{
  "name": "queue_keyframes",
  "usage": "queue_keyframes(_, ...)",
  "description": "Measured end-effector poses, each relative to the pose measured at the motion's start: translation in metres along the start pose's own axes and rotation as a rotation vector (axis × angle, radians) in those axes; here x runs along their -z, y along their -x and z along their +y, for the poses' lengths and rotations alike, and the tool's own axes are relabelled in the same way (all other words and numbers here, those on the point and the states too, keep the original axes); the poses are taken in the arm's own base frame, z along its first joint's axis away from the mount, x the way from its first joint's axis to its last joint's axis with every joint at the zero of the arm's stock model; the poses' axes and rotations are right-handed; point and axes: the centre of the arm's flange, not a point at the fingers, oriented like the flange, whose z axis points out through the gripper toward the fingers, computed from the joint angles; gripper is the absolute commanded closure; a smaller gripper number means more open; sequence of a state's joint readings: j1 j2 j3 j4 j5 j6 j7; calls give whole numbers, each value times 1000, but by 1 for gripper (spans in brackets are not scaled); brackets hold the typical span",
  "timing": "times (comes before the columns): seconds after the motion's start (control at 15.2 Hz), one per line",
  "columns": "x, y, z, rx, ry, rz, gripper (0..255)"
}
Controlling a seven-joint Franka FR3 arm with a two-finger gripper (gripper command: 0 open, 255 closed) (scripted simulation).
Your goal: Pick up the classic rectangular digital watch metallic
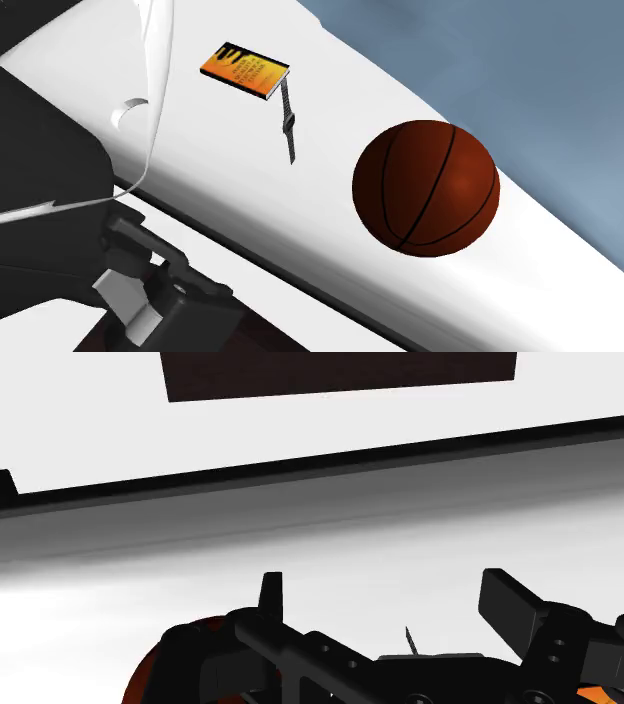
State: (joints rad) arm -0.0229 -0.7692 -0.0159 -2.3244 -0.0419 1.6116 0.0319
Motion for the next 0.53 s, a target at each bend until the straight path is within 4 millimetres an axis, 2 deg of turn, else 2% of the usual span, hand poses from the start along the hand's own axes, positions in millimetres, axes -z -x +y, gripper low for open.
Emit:
queue_keyframes(0.13, -4, -3, 3, 16, -14, 8, 0)
queue_keyframes(0.53, -59, -39, 41, 215, -170, 119, 0)
